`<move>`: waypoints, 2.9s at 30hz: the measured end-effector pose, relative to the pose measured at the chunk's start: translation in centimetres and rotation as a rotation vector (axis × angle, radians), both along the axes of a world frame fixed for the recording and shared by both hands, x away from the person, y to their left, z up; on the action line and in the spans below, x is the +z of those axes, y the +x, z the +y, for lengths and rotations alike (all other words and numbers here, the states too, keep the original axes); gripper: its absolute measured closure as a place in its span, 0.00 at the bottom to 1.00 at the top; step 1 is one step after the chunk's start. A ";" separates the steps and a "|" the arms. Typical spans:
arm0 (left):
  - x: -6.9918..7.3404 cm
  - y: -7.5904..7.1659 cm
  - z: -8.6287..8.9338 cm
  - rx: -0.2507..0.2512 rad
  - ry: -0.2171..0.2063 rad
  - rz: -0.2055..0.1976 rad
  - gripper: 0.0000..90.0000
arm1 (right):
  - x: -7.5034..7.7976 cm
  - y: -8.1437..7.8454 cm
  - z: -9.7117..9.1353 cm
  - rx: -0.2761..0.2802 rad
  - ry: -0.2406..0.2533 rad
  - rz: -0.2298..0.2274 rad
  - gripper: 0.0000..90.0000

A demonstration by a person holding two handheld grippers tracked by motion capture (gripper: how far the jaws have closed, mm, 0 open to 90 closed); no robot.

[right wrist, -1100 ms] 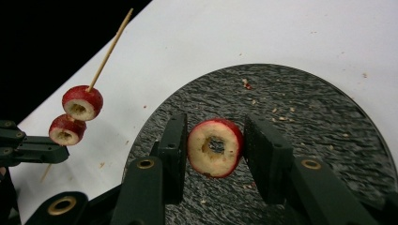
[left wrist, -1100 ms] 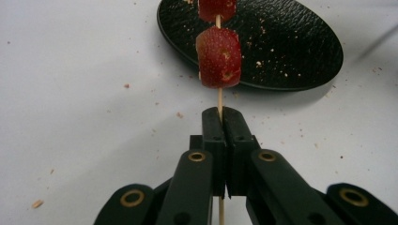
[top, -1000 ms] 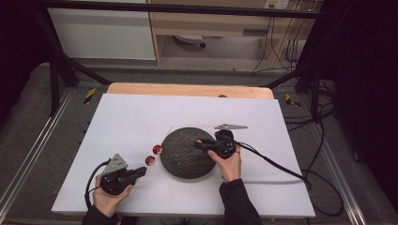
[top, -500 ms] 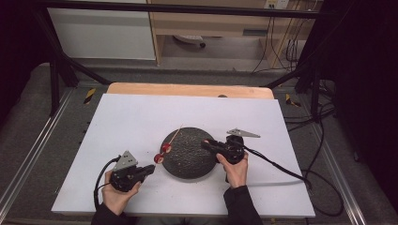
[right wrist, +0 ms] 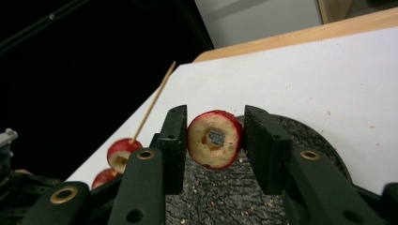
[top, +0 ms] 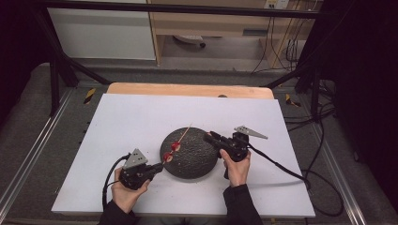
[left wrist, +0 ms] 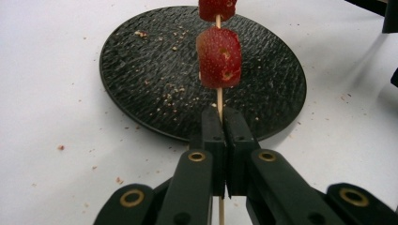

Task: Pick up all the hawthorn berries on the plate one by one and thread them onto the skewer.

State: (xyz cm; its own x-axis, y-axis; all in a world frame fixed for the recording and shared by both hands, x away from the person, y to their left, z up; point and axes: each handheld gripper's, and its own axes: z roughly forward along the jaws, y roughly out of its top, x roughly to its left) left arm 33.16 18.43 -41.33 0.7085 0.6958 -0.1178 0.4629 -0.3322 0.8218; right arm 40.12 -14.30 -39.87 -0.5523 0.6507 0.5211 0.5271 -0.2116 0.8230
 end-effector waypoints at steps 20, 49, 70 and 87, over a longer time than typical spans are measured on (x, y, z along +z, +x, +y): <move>-0.1 -0.5 -2.3 -0.036 -0.017 -0.006 0.98 | 1.6 1.1 -0.6 -0.085 0.158 -0.088 0.69; 0.0 -0.8 -4.0 -0.041 -0.068 -0.010 0.98 | 1.3 1.7 -0.2 -0.106 0.236 -0.138 0.69; 0.0 -0.9 -5.4 0.001 -0.109 -0.037 0.98 | 1.0 1.4 0.2 -0.081 0.284 -0.130 0.69; -0.1 -0.8 -5.9 0.042 -0.122 -0.034 0.98 | 0.4 1.5 0.7 -0.070 0.284 -0.095 0.69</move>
